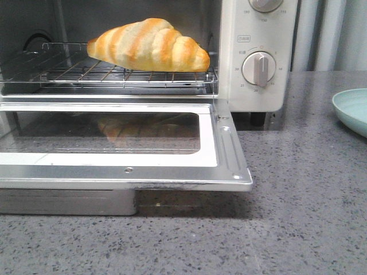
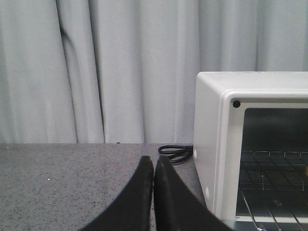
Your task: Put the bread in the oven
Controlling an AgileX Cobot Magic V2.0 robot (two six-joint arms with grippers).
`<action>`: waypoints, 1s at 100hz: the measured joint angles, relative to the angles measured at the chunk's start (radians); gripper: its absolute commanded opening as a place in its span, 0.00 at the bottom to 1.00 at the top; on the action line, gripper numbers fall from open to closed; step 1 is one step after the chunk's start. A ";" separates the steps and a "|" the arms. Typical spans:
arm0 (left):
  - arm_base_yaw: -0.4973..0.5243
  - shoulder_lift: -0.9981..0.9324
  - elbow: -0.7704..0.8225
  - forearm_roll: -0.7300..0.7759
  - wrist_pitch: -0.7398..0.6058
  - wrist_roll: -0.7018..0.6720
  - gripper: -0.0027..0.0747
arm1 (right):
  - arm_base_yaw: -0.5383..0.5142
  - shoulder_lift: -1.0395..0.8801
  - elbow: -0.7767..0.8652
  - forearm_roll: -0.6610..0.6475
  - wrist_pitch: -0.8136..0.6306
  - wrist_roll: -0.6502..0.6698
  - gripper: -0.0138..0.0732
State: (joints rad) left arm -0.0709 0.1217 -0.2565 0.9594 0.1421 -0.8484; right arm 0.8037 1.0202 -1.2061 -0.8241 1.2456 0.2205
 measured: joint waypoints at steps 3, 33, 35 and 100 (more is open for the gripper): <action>0.000 0.000 0.000 0.000 0.000 0.000 0.01 | 0.000 -0.038 0.025 0.000 0.000 0.028 0.07; 0.000 0.000 0.000 0.000 -0.001 0.000 0.01 | 0.000 -0.374 0.240 -0.004 -0.003 0.194 0.07; 0.000 0.000 0.000 0.000 -0.002 0.000 0.01 | 0.000 -0.387 0.249 -0.004 -0.003 0.198 0.07; 0.000 0.000 0.000 0.000 -0.002 0.000 0.01 | 0.000 -0.639 0.321 0.065 0.023 0.211 0.07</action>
State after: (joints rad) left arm -0.0709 0.1217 -0.2565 0.9594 0.1398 -0.8484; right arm 0.8037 0.3816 -0.8854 -0.7595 1.2685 0.4318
